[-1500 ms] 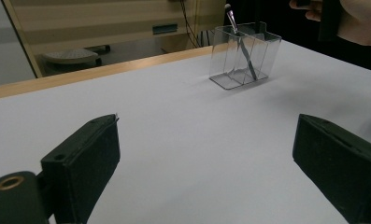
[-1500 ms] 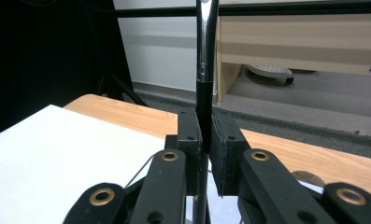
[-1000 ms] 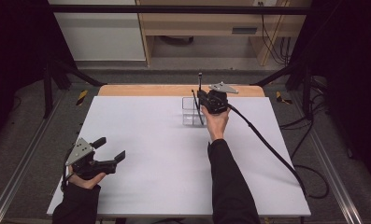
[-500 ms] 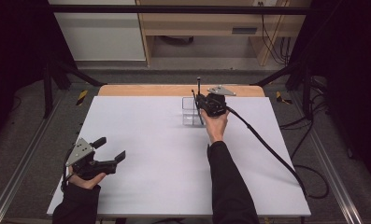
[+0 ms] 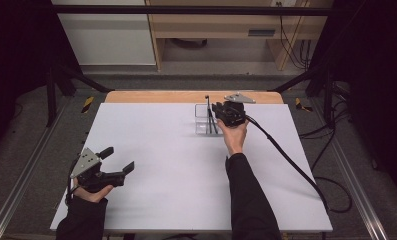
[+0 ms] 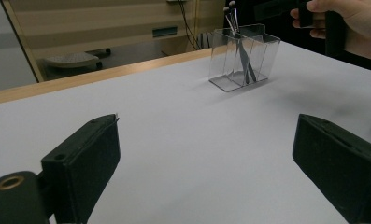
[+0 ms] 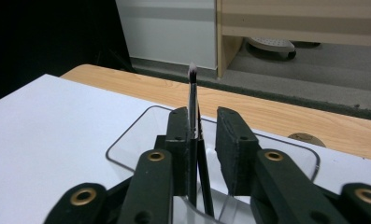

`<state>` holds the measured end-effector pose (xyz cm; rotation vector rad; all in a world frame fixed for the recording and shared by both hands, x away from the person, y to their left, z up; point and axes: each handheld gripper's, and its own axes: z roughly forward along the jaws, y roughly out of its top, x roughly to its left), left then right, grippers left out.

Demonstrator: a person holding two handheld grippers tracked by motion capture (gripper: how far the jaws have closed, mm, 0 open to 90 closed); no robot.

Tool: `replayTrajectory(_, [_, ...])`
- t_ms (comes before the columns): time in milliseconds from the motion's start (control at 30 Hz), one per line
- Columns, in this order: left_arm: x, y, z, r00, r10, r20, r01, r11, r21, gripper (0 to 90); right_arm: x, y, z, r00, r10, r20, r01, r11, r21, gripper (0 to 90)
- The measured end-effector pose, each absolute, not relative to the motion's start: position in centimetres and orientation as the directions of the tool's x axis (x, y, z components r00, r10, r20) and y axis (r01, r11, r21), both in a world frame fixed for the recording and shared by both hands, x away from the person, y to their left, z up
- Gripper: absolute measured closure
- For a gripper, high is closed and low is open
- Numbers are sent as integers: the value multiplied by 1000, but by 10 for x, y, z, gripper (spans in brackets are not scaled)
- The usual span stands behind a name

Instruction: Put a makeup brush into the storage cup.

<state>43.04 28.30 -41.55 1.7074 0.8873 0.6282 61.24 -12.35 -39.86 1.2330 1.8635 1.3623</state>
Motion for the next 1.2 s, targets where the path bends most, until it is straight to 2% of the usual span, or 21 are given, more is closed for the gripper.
replayTrajectory(200, [431,281,-417,590,808,-17,258,-168,951,73,596,-129,-393,-488,868,89,361,107,927,632])
replayTrajectory(333, [431,281,-417,591,806,-20,261,-167,951,72,582,-133,-389,-532,842,91,360,127,924,523])
replayTrajectory(700, [432,280,-419,589,808,-28,270,-164,949,67,548,-143,-381,-624,777,85,326,160,932,362])
replayTrajectory(933, [432,280,-419,590,807,-29,271,-164,948,66,527,-151,-376,-644,762,75,299,161,941,231])
replayTrajectory(1033, [432,280,-419,590,807,-29,271,-164,949,66,519,-156,-375,-655,751,82,295,154,943,189])
replayTrajectory(1200, [432,280,-420,589,808,-29,278,-169,946,65,507,-166,-378,-665,743,78,271,143,952,169])
